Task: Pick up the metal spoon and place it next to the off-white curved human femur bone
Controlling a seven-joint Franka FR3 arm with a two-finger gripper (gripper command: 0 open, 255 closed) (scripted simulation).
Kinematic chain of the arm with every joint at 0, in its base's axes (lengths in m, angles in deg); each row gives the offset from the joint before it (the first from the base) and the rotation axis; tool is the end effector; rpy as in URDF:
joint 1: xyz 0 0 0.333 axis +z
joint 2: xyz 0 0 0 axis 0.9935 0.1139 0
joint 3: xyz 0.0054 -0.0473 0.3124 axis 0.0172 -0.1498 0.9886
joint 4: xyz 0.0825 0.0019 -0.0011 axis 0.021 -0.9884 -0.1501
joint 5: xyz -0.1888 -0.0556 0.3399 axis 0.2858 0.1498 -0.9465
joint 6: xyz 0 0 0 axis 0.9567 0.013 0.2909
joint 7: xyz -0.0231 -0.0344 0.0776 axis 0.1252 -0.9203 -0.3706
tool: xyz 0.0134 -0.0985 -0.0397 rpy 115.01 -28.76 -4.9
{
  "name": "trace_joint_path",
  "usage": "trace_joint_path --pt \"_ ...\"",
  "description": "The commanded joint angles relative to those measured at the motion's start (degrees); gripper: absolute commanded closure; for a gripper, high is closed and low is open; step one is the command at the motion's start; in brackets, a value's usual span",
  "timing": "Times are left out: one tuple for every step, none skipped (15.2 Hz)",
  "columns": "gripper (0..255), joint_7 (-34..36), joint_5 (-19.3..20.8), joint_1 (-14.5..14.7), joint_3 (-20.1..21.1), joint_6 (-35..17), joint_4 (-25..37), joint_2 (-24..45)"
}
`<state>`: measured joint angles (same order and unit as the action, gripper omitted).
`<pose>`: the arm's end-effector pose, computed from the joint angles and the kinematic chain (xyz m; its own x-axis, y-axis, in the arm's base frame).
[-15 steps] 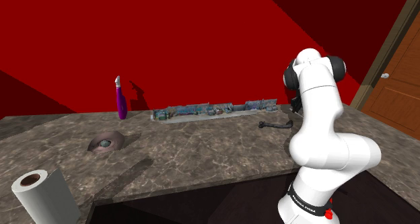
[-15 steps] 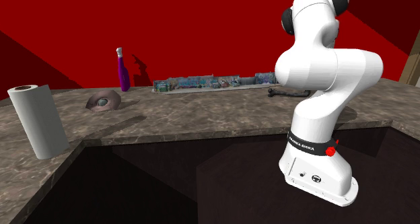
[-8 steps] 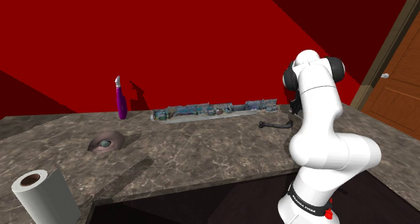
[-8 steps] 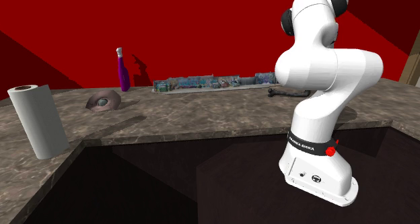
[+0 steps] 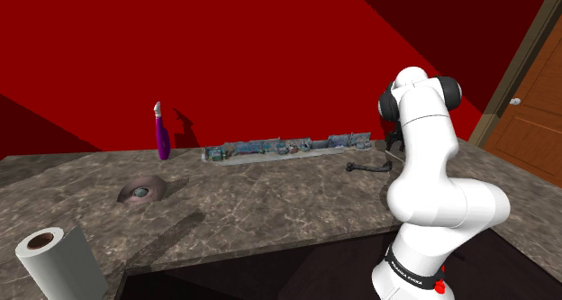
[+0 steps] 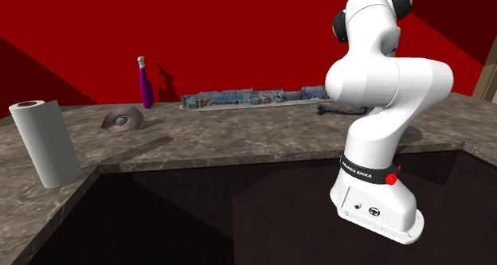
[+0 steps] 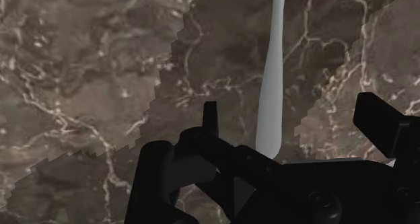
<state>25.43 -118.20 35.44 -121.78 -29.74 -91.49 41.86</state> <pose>0.2150 -0.6919 0.2682 0.8108 -0.5758 -0.1052 -0.5852 -0.8018 -0.1211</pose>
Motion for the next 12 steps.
trace_joint_path --pt "0 0.32 0.37 -0.26 -0.25 1.56 1.27 -0.44" --pt "0 0.64 0.71 -0.57 -0.47 3.17 2.68 -0.82" --pt "0 0.98 1.02 -0.95 -0.64 4.85 4.24 -1.11" --pt "0 1.25 1.23 -1.30 -0.75 6.21 5.59 -1.28" --pt "0 1.25 1.24 -1.30 -0.75 6.21 5.59 -1.28" --pt "0 1.25 1.24 -1.29 -0.76 6.20 5.57 -1.29" --pt "0 1.25 1.24 -1.30 -0.75 6.20 5.58 -1.28" --pt "0 1.25 1.24 -1.30 -0.75 6.21 5.59 -1.28" --pt "0 1.25 1.24 -1.30 -0.75 6.21 5.59 -1.28" --pt "0 1.25 1.24 -1.30 -0.75 6.21 5.59 -1.28" --pt "0 1.25 1.24 -1.30 -0.75 6.21 5.59 -1.28" --pt "0 1.25 1.24 -1.30 -0.75 6.21 5.59 -1.28"
